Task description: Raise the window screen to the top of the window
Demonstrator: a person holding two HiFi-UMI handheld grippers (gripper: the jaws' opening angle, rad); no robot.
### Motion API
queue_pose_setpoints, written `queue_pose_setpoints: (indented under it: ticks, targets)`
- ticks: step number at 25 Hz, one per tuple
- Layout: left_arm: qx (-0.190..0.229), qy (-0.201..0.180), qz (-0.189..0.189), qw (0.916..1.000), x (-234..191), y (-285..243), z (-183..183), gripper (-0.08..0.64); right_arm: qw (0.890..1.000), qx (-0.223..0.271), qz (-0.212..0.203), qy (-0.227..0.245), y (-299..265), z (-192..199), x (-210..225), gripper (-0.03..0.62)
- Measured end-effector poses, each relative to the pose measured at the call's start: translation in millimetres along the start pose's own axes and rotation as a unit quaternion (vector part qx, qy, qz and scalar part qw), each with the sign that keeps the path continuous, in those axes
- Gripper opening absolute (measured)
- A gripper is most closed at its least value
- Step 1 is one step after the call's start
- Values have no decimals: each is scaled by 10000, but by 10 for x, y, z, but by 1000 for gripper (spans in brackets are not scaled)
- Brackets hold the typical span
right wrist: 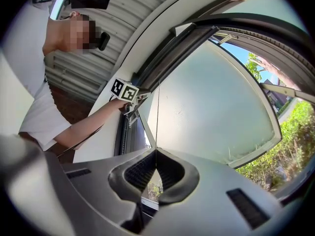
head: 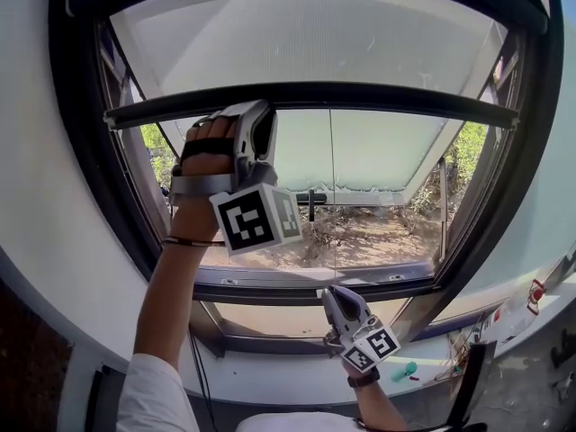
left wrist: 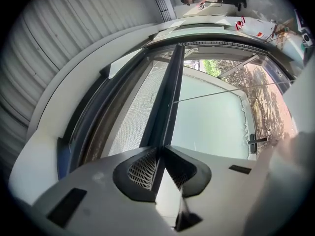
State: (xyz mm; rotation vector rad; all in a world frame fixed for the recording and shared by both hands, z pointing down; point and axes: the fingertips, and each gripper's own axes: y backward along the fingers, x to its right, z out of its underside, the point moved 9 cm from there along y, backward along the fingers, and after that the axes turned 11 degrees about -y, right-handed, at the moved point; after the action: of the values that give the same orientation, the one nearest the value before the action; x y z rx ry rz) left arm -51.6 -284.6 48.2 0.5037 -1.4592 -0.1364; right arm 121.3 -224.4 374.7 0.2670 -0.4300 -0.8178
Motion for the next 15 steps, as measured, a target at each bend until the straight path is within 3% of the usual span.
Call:
queue_pose_setpoints:
  ticks: [8,15]
  targets:
    - [-50,-162,-112,9998,-85,-29,14,46,9999,128,-47,-30,-68,-48,-1,-9]
    - [-39,-101,-326,9994,-326,-147,-3,46,9991,338,-166,195,-165,-316,-3,-9]
